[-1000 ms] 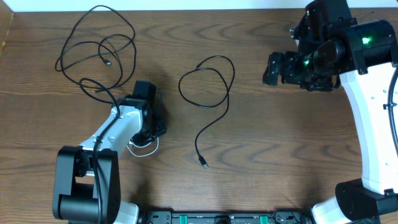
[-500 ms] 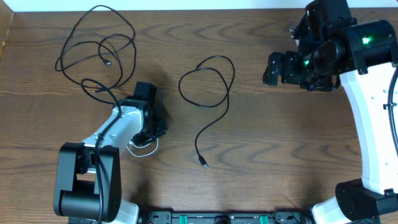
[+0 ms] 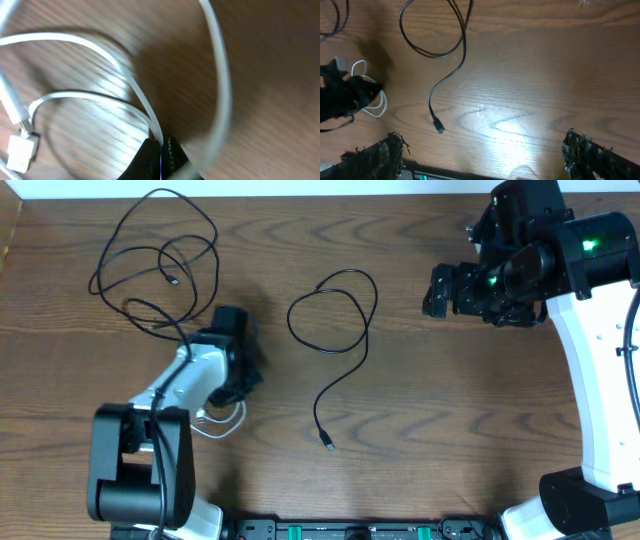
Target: Untangle cables
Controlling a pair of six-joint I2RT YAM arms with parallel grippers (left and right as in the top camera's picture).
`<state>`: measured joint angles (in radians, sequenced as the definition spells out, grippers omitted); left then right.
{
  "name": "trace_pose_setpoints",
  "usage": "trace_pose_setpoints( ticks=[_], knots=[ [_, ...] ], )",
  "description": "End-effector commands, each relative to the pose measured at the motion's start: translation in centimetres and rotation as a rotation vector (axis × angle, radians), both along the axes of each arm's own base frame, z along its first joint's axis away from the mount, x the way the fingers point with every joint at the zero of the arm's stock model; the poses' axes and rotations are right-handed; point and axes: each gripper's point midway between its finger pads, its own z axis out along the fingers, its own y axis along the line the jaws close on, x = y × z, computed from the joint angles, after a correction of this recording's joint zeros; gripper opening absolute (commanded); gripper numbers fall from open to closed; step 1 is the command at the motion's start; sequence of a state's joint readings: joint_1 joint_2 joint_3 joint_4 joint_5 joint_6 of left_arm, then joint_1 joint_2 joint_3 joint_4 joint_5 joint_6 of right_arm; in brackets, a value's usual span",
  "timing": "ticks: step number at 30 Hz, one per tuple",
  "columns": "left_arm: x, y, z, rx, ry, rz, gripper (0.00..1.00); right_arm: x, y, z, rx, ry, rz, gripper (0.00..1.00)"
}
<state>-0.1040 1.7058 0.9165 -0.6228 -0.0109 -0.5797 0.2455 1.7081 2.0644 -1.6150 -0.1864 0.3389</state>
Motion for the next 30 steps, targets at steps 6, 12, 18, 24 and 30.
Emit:
trace_pose_setpoints(
  ticks=[6,12,18,24,30],
  knots=[
    [5.8,8.1,9.2,0.080,-0.215,0.223,0.07,-0.2,0.1,0.4,-0.003,-0.014,0.014,0.99],
    [5.9,11.7,12.5,0.029,-0.279,0.343,0.07,-0.2,0.1,0.4,-0.003,-0.014,0.014,0.99],
    [3.5,9.3,9.5,-0.008,-0.138,0.299,0.08,-0.2,0.1,0.4,-0.003,-0.014,0.014,0.99],
    [2.4,13.0,9.3,0.187,-0.127,0.435,0.08,-0.2,0.1,0.4,-0.003,-0.014,0.014,0.99],
    [3.7,18.0,12.4,0.190,-0.254,0.655,0.07,-0.2,0.1,0.4,-0.003,-0.014,0.014,0.99]
  ],
)
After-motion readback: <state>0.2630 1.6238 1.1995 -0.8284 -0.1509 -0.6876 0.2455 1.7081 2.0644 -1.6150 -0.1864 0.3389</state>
